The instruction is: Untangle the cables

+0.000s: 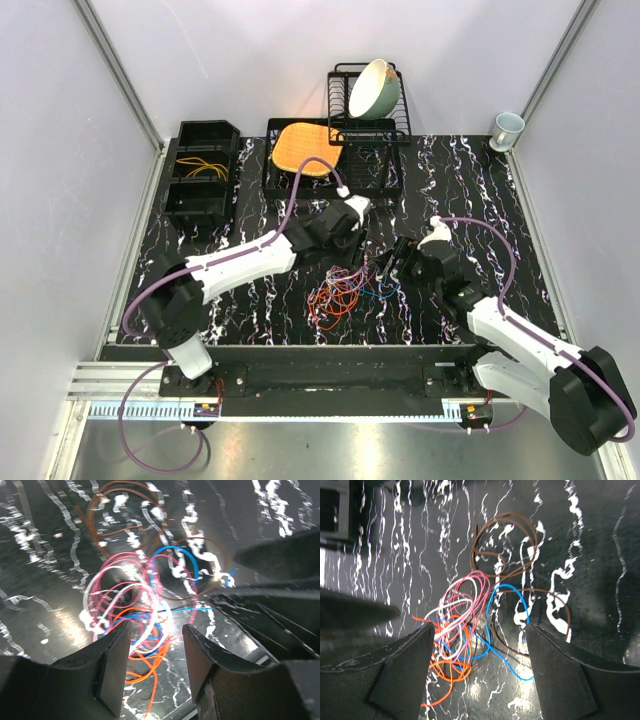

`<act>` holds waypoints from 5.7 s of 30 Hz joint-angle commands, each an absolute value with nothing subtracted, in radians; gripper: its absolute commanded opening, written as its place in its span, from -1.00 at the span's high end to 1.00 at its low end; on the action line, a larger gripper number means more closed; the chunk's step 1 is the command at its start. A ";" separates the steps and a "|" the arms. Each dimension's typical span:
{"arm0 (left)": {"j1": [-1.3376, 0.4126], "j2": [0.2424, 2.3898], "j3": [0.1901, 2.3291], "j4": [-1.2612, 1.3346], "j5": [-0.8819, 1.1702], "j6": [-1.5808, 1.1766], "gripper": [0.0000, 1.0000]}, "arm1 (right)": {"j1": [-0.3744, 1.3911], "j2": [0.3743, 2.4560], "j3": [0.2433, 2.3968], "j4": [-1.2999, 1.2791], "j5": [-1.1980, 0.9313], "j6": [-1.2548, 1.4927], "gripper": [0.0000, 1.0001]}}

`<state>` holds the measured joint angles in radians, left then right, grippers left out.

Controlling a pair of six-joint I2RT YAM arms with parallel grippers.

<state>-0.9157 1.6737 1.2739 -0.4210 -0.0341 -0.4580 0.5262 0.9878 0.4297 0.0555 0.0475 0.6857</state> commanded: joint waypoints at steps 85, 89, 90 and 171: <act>-0.695 1.425 1.204 -0.712 -0.256 -0.615 -0.85 | 0.482 0.877 0.365 0.051 0.144 0.785 -0.74; -0.745 1.492 1.227 -0.690 -0.255 -0.721 -0.85 | 0.480 0.882 0.365 0.052 0.141 0.784 -0.74; -0.767 1.515 1.227 -0.672 -0.253 -0.738 -0.85 | 0.482 0.882 0.367 0.054 0.140 0.782 -0.74; -0.657 1.460 2.313 -0.625 0.296 -0.554 1.00 | 0.551 1.132 0.798 0.287 -0.628 0.627 -0.71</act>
